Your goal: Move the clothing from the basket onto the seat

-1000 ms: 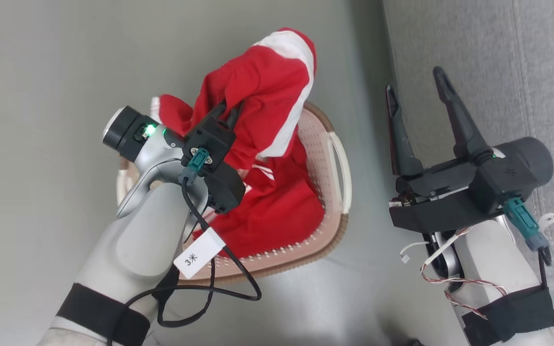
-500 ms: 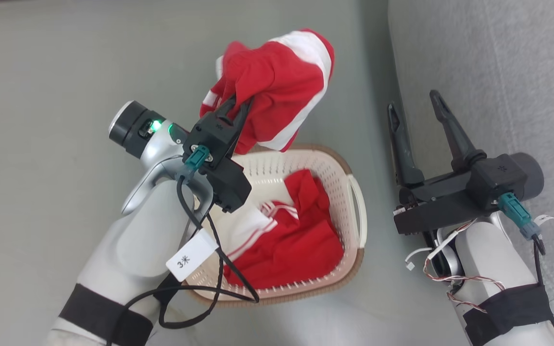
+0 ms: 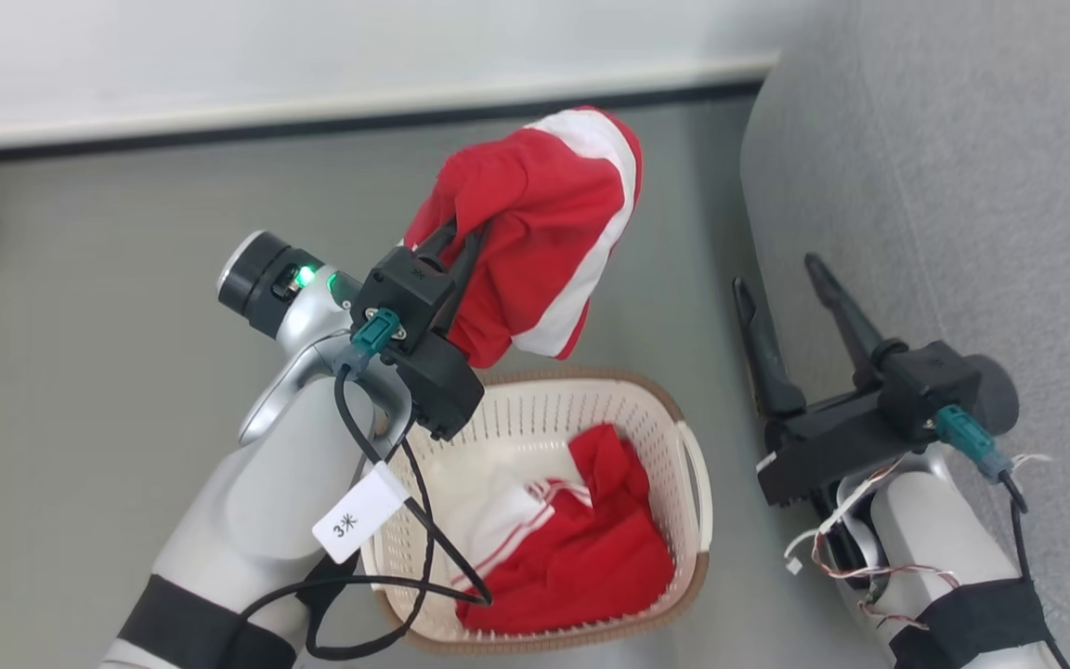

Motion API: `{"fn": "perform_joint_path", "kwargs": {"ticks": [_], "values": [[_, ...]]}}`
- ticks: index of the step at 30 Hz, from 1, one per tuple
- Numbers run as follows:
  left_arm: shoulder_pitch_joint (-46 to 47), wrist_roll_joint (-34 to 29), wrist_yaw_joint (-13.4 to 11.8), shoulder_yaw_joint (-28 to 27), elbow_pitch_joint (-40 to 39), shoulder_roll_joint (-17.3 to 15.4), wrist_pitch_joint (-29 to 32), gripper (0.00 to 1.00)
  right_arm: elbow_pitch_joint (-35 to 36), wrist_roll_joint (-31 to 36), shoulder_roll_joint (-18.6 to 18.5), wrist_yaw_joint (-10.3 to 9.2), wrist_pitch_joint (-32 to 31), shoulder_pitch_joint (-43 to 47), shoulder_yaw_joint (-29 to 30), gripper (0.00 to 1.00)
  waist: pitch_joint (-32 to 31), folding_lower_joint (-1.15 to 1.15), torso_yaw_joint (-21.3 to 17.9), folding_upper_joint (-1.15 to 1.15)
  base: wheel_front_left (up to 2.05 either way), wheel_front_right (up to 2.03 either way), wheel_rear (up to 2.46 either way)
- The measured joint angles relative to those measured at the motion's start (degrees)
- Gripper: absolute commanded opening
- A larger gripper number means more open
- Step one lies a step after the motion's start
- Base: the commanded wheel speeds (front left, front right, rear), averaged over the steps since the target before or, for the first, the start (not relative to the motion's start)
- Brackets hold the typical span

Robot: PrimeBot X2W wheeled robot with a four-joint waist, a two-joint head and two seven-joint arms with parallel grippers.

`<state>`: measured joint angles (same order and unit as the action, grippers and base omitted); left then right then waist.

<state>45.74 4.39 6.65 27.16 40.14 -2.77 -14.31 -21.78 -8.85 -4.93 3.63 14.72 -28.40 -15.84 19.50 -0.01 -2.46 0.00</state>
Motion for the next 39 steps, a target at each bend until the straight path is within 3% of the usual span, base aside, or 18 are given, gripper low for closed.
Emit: {"fn": "perform_joint_path", "kwargs": {"ticks": [17, 28, 39], "values": [[-2.5, 3.4, 0.5, 1.5, 0.7, 0.3, 0.0, 0.0, -10.0, -3.2, 0.5, 3.42, 0.0, 1.7, -6.4, 1.0, -12.9, 0.01, 1.3, 0.0, 0.0, 0.0, 0.0], [-6.2, 6.2, 0.9, 3.6, 1.9, 0.5, 0.1, 0.0, -14.4, -9.7, 1.4, 3.5, 0.0, 1.8, -19.5, 1.0, -21.2, 0.01, 1.4, 0.0, 0.0, 0.0, 0.0], [-10.3, 8.4, 0.9, 6.4, -2.7, 0.5, 2.8, 0.0, -17.9, -16.6, 1.4, 3.5, 0.0, 3.1, -27.2, 1.0, -27.5, 0.01, 1.8, 0.0, 0.0, 0.0, 0.0]]}}
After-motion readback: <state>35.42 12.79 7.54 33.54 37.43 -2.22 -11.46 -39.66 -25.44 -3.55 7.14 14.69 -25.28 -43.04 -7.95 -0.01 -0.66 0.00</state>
